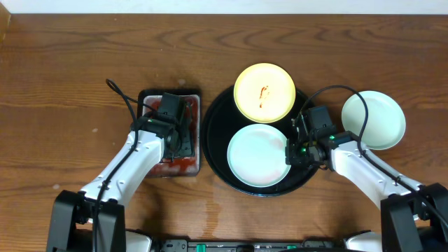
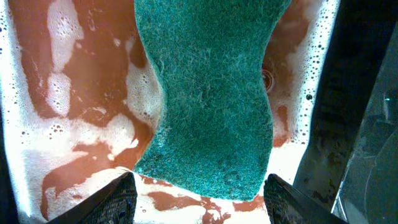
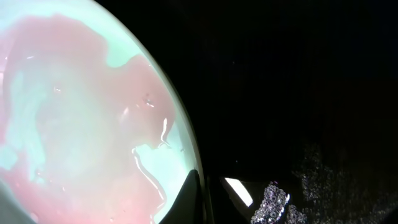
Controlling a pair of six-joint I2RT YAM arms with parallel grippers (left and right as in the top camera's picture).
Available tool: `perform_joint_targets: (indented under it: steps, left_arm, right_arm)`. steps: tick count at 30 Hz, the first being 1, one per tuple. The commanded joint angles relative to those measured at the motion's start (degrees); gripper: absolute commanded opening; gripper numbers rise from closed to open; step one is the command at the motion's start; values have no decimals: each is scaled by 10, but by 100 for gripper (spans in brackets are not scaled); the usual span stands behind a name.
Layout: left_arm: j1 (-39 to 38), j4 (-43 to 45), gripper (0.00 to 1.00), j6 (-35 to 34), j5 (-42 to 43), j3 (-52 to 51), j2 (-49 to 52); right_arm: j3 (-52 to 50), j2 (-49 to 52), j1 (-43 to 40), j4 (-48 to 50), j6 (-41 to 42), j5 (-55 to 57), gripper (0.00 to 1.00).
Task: Clean dirty plates on tray and stack at the side
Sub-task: 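Lift the pale green plate with the right gripper off the tray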
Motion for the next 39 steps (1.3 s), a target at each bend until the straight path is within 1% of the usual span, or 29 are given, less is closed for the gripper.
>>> perform_joint_targets:
  steps: [1,5,8,17,22,26,29,34,39]
  left_arm:
    - [2,-2,67,-3,0,9,-2]
    - [2,-2,67,-3,0,9,-2]
    - [2,-2,67,-3,0,9,-2]
    - [2,0,67,-3,0,9,-2]
    - [2,0,67,-3,0,9,-2]
    - [2,2,67,-3,0,9,-2]
    - [2,2,67,-3,0,9,-2]
    - [2,2,67,-3,0,9,-2]
    - [2,2,67,-3,0,9,-2]
  right_arm:
    - [12,-43,2,3,-28,12,1]
    - [14,-85,2,2,-31,51,1]
    - [14,-117,2,1,-52,74,1]
    - [14,-196,2,2,-78,201,1]
    - [14,-229,18,4,-103,259,1]
    - [16,-236,46,4,-128,314,1]
    - [17,-236,73,4,-135,369,1]
    - [25,-236,129,15,-177,473,1]
    - [26,-236,185,57,-249,560,1]
